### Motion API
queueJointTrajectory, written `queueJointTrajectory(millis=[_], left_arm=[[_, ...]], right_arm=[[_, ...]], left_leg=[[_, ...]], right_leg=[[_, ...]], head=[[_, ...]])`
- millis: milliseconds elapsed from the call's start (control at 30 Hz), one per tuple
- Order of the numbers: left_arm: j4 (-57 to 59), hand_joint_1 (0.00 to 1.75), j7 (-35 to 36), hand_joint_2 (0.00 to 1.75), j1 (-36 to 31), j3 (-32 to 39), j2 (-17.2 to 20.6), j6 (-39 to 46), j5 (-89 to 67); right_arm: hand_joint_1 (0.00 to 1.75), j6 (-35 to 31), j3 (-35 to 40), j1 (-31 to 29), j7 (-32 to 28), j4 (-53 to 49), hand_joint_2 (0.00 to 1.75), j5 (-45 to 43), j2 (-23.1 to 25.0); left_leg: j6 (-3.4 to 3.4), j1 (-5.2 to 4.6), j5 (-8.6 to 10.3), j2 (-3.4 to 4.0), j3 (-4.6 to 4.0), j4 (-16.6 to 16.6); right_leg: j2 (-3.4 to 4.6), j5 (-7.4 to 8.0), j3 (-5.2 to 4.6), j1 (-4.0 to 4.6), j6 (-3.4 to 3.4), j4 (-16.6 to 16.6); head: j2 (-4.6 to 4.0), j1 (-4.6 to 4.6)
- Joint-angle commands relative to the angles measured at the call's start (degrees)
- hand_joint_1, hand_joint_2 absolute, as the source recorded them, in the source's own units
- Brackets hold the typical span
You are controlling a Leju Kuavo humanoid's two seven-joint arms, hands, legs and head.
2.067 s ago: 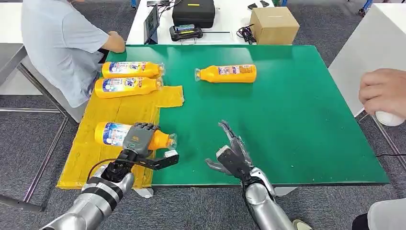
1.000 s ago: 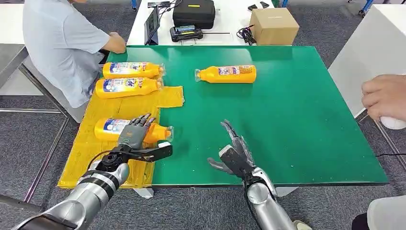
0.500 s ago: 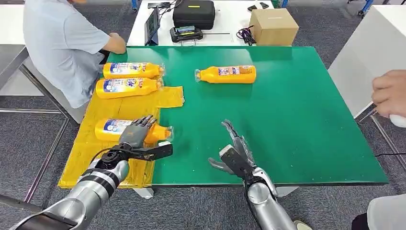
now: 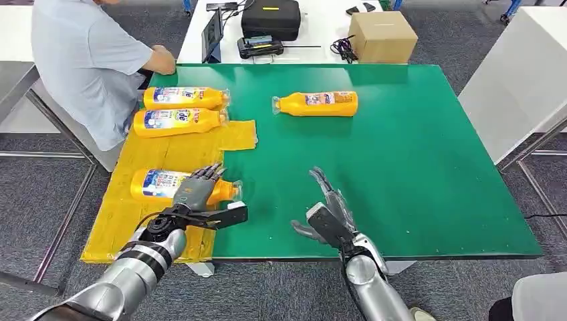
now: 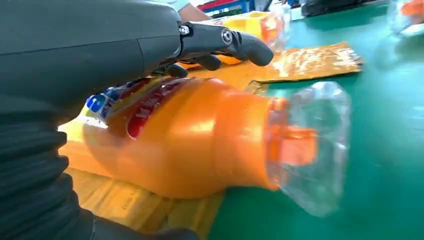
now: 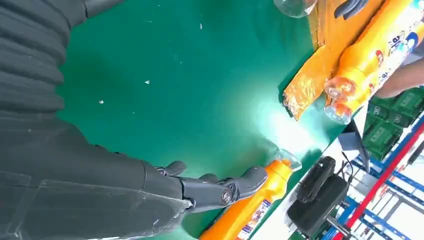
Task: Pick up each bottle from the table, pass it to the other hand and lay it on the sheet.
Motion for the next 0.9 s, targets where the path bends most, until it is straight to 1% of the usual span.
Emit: queueJointTrajectory(millis=[33,100,167,233,267,300,400,433,467,533,567,600,633,667,733,767,800,833,867,900], left_arm=[[-4.5,0.0,-1.3,1.75,1.2,-3.2,-0.5,3.6,1.2],[-10.7,0.0,-1.7,1.75,3.7,-4.9,-1.1,3.5,2.1],[-16.5,0.0,-1.9,1.75,6.1,-7.7,-1.0,1.5,3.1],[-20.3,0.0,-1.9,1.75,7.4,-9.8,-0.8,0.2,3.9],[-20.4,0.0,-1.8,1.75,7.4,-9.9,-1.1,0.2,3.9],[-21.5,0.0,-1.9,1.75,7.8,-10.4,-0.7,0.1,3.9],[-25.9,0.0,-1.5,1.75,8.9,-13.0,0.5,1.0,4.3],[-27.4,0.0,-1.5,1.75,9.4,-13.7,0.8,1.6,4.3],[-29.1,0.0,-1.6,1.75,10.1,-14.3,0.9,2.6,4.1],[-31.7,0.0,-1.1,1.75,11.1,-16.3,1.9,5.3,0.6],[-33.4,0.0,-1.4,1.75,12.2,-17.0,2.3,5.5,0.8],[-35.1,0.0,-3.8,1.75,13.7,-16.9,1.9,5.2,5.5],[-36.4,0.0,-6.2,1.75,15.1,-17.1,1.8,5.0,9.5],[-37.6,0.0,-9.6,1.75,16.8,-16.5,1.0,5.4,15.8],[-37.9,0.0,-12.2,1.75,18.7,-16.0,0.2,5.6,22.5],[-37.7,0.0,-13.8,1.75,19.9,-15.2,-0.5,7.3,25.5],[-37.1,0.0,-15.8,1.75,20.8,-14.6,-1.2,10.3,27.3],[-36.9,0.0,-16.0,1.75,20.9,-14.8,-1.2,10.5,27.4],[-36.7,0.0,-16.1,1.75,20.9,-14.9,-1.2,10.7,27.5],[-36.7,0.0,-16.1,1.75,20.9,-14.9,-1.2,10.7,27.5]], right_arm=[[0.0,-0.6,-1.7,-0.8,0.1,2.0,1.75,0.1,0.2],[0.0,-1.3,-2.2,-0.1,0.2,1.6,1.75,0.1,0.3],[0.0,-1.5,-2.3,0.6,0.3,1.2,1.75,0.3,0.2],[0.0,-1.8,-2.2,0.8,0.4,1.2,1.75,0.5,0.0],[0.0,-1.8,-2.3,0.8,0.4,1.2,1.75,0.5,0.0],[0.0,-1.8,-2.4,0.8,0.4,1.2,1.75,0.5,0.0],[0.0,-2.0,-2.8,1.1,0.3,1.1,1.75,0.8,0.3],[0.0,-2.2,-2.9,1.2,0.2,1.1,1.75,1.0,0.3],[0.0,-2.8,-3.1,1.4,0.1,1.0,1.75,1.0,0.5],[0.0,-6.8,-4.6,2.0,-0.5,0.2,1.75,1.3,1.7],[0.0,-7.7,-5.0,2.3,-0.8,-0.6,1.75,0.9,2.2],[0.0,-9.5,-6.0,2.9,-1.4,-2.1,1.75,0.0,2.8],[0.0,-9.9,-6.6,3.9,-2.1,-4.1,1.75,-1.8,3.2],[0.0,-9.0,-6.7,4.7,-2.6,-5.7,1.75,-3.9,3.3],[0.0,-8.3,-7.4,6.1,-2.7,-8.1,1.75,-7.5,4.0],[0.0,-10.6,-8.0,7.0,-3.2,-9.7,0.0,-8.1,5.0],[0.0,-22.8,-10.0,8.0,-4.0,-11.6,0.0,-4.4,7.9],[0.0,-23.2,-9.3,8.2,-3.4,-12.2,0.0,-4.4,7.9],[0.0,-23.7,-8.5,8.3,-2.7,-12.8,0.0,-4.4,7.7],[0.0,-23.7,-8.5,8.3,-2.7,-12.8,0.0,-4.4,7.7]], left_leg=[[-0.06,0.03,-0.04,0.01,0.07,0.0],[-0.06,0.03,-0.05,-0.02,0.05,0.0],[-0.06,0.05,-0.1,-0.03,0.09,0.0],[-0.05,0.03,-0.11,-0.01,0.07,0.0],[-0.04,0.01,-0.09,-0.04,0.03,0.0],[-0.02,-0.02,-0.04,-0.02,-0.05,0.0],[-0.07,0.02,-0.13,0.02,0.03,0.0],[-0.06,0.01,-0.08,0.02,-0.09,0.0],[-0.09,0.04,-0.15,0.06,-0.02,0.1],[-0.1,0.05,-0.16,0.07,0.01,0.0],[-0.07,0.02,-0.1,0.03,-0.05,0.0],[-0.06,-0.01,-0.08,0.09,-0.11,0.0],[-0.08,0.02,-0.15,0.14,0.01,0.0],[-0.06,-0.01,-0.11,0.12,-0.07,0.0],[-0.06,-0.02,-0.13,0.11,-0.01,0.0],[-0.08,0.0,-0.22,0.14,0.14,-0.1],[-0.06,0.0,-0.14,0.09,0.0,0.0],[-0.05,-0.02,-0.13,0.07,-0.08,0.0],[-0.08,0.01,-0.21,0.09,0.06,0.0],[-0.06,-0.02,-0.14,0.08,-0.08,0.0]], right_leg=[[-0.03,-0.05,0.08,0.04,-0.09,0.0],[-0.06,-0.06,0.05,0.04,-0.09,0.0],[-0.08,-0.11,0.1,0.06,-0.11,0.0],[-0.05,-0.12,0.07,0.04,-0.09,0.0],[-0.08,-0.1,0.05,0.02,-0.06,0.0],[-0.04,-0.05,-0.05,-0.01,-0.04,0.0],[-0.03,-0.13,0.05,0.03,-0.11,0.0],[-0.02,-0.08,-0.08,0.03,-0.1,0.0],[0.01,-0.13,-0.01,0.05,-0.14,0.1],[0.02,-0.13,0.02,0.06,-0.14,0.0],[0.0,-0.09,-0.05,0.03,-0.11,0.0],[0.07,-0.06,-0.13,0.01,-0.08,0.0],[0.1,-0.11,-0.03,0.03,-0.12,0.0],[0.09,-0.08,-0.1,0.01,-0.1,0.0],[0.07,-0.11,-0.05,-0.01,-0.09,0.0],[0.09,-0.19,0.1,0.02,-0.13,0.0],[0.05,-0.12,-0.03,0.01,-0.09,0.0],[0.03,-0.1,-0.12,0.0,-0.07,0.0],[0.04,-0.18,0.02,0.03,-0.12,0.0],[0.04,-0.13,-0.14,-0.01,-0.09,0.0]], head=[[0.0,0.0],[0.0,0.0],[0.0,-0.02],[0.0,0.0],[0.0,0.0],[0.0,0.0],[0.0,0.02],[0.0,0.02],[0.0,0.0],[0.0,0.0],[0.0,0.0],[0.0,-0.02],[0.0,0.0],[0.0,-0.02],[0.0,-0.02],[0.0,0.0],[0.0,0.0],[0.0,-0.02],[0.0,0.02],[0.0,-0.02]])
